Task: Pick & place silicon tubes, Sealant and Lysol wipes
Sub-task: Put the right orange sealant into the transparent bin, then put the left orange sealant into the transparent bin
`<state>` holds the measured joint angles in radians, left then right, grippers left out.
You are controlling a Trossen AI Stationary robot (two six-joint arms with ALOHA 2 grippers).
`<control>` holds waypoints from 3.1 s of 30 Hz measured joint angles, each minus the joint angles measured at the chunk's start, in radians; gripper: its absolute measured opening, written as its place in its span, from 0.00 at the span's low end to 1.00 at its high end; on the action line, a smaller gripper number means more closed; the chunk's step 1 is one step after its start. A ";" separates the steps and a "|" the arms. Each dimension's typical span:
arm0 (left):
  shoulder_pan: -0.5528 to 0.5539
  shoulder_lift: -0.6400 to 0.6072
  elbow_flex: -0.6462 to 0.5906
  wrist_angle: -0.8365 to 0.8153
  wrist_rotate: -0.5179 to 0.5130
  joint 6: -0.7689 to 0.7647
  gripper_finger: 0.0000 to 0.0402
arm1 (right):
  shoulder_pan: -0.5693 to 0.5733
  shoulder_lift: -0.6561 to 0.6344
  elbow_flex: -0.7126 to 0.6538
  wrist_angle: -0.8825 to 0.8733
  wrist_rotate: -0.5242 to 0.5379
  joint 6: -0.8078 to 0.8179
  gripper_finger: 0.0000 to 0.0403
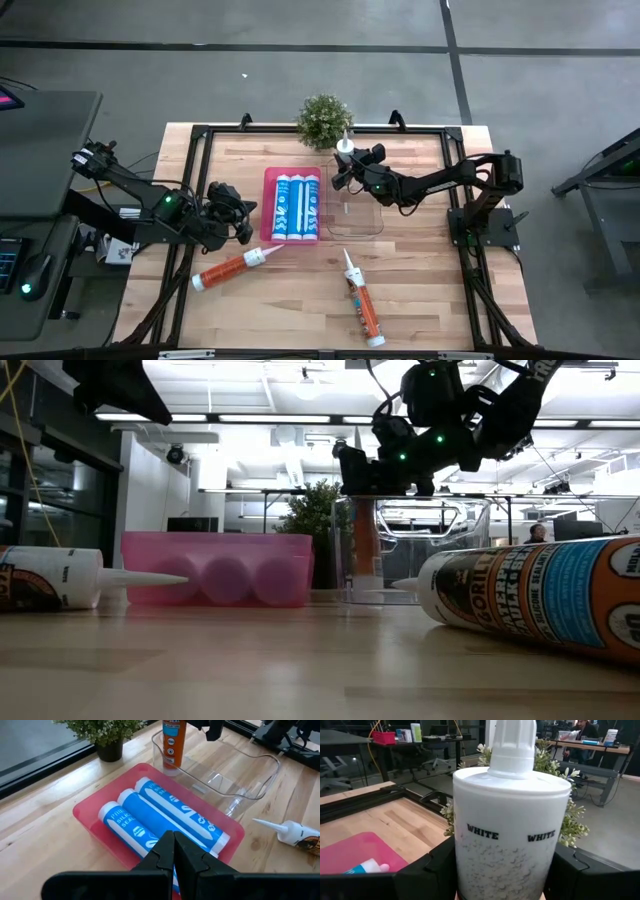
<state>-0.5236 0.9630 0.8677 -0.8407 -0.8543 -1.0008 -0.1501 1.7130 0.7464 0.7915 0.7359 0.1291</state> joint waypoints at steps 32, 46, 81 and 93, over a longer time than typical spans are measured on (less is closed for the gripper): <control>0.000 0.000 0.000 0.000 0.042 0.000 0.00 | 0.105 -0.122 -0.002 -0.140 0.188 -0.110 0.76; 0.000 -0.001 0.000 0.002 0.063 0.000 0.00 | 0.187 -0.416 -0.002 -0.421 0.285 -0.112 0.76; 0.000 0.080 0.000 -0.029 0.762 -0.159 0.00 | 0.601 -0.785 -0.002 -0.615 0.335 -0.105 0.76; -0.193 0.186 0.000 -0.092 0.812 -0.349 0.00 | 0.757 -0.785 -0.002 -0.615 0.469 -0.101 0.76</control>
<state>-0.7163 1.1494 0.8680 -0.9327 -0.0421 -1.3494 0.6069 0.9276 0.7444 0.1761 1.2051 0.0280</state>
